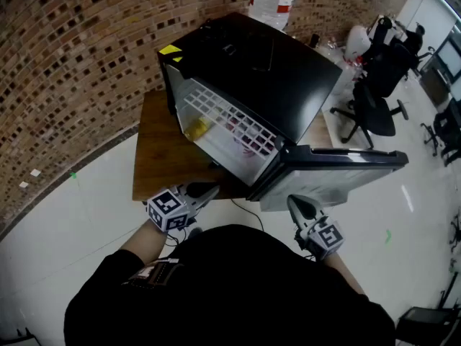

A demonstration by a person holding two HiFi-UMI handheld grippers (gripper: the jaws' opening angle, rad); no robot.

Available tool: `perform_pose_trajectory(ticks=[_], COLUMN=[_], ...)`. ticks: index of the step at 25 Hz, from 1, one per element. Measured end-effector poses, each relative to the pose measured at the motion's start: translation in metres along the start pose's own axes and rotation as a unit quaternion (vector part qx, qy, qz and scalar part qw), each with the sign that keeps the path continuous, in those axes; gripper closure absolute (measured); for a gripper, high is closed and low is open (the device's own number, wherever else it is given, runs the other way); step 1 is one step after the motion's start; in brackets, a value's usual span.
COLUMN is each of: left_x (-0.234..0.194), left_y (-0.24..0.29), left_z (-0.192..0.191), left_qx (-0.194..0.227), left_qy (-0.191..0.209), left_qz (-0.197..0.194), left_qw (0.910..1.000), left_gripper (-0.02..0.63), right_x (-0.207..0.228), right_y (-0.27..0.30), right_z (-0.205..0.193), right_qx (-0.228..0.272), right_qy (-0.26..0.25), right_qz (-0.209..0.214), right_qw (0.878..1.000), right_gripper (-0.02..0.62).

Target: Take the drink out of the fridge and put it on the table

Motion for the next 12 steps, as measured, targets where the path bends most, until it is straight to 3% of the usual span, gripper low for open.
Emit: perform_pose_trajectory(ticks=[3,5,8,12], left_x=[-0.026,-0.054,-0.099,-0.137], left_y=[0.005,0.010,0.020,0.036], left_z=[0.006,0.013,0.024,0.027], left_qx=[-0.016,-0.022,-0.022,-0.033], left_qy=[0.069,0.089,0.077,0.061], left_qz=[0.046,0.085,0.137,0.164], left_qw=[0.9964,0.9922,0.9873,0.9840], left_gripper=[0.606,0.606,0.606,0.606], right_x=[-0.002,-0.004,-0.008,-0.016], right_y=[0.004,0.006,0.009,0.016], right_z=[0.002,0.003,0.005,0.011], right_qx=[0.002,0.004,0.003,0.008], right_qy=[0.000,-0.001,-0.002,-0.004], right_qz=[0.003,0.003,0.002,0.009], right_qw=[1.000,1.000,1.000,1.000], right_gripper=[0.595,0.595,0.595,0.595])
Point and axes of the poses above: the fingertips, and each gripper's own axes: y forward along the fingers, x to its right, z out of its top, the point moved 3 cm from there along -y, backward along the fingers, and after that the axes turned 9 degrees about z, right-handed, at the moved point
